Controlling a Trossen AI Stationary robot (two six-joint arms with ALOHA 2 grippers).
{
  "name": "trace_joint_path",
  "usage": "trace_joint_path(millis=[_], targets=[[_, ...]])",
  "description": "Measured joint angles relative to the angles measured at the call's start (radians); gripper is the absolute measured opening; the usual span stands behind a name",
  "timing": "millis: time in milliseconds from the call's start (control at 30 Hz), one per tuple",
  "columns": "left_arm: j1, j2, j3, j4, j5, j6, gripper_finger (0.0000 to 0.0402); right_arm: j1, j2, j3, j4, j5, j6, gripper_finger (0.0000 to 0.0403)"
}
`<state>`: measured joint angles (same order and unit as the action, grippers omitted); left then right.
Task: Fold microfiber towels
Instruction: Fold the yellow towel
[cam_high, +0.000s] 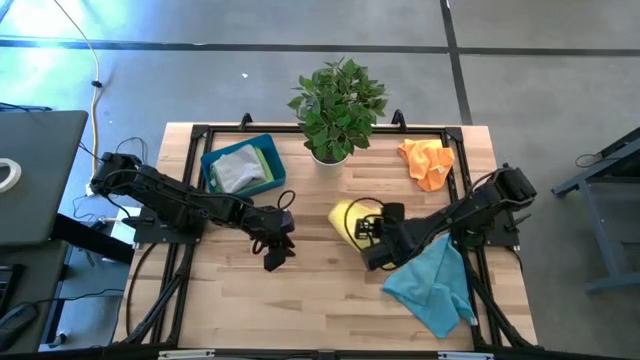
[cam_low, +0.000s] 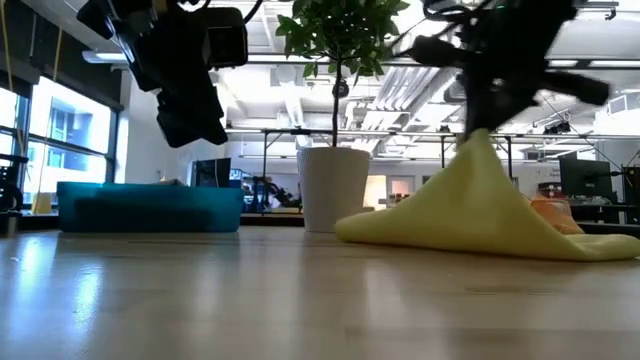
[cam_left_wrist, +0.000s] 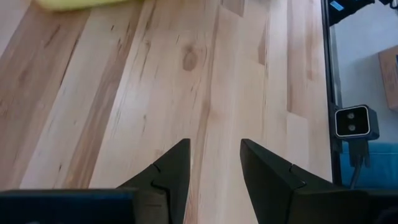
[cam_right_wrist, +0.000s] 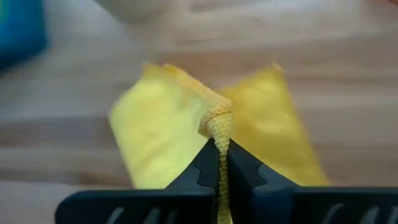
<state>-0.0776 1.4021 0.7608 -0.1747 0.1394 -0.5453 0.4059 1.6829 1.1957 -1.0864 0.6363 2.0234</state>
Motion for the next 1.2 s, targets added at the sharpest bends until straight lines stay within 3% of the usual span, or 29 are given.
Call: trace_joint_path(millis=[233, 500, 833, 1067, 1200], targets=[[0.000, 0.000, 0.000, -0.008, 0.000, 0.048, 0.0131, 0.081, 0.000, 0.000, -0.050, -0.170, 0.048, 0.0000], [0.000, 0.000, 0.000, -0.008, 0.000, 0.060, 0.0131, 0.134, -0.026, 0.000, -0.179, -0.175, 0.133, 0.0000], [0.000, 0.000, 0.000, -0.007, -0.002, 0.060, 0.0131, 0.097, -0.096, 0.000, -0.356, -0.118, 0.127, 0.0000], [0.000, 0.000, 0.000, -0.007, -0.004, 0.029, 0.0131, 0.100, -0.109, 0.000, -0.294, -0.272, 0.067, 0.0000], [0.000, 0.000, 0.000, -0.007, -0.009, 0.028, 0.0131, 0.126, -0.105, 0.000, -0.255, -0.279, 0.067, 0.0000]])
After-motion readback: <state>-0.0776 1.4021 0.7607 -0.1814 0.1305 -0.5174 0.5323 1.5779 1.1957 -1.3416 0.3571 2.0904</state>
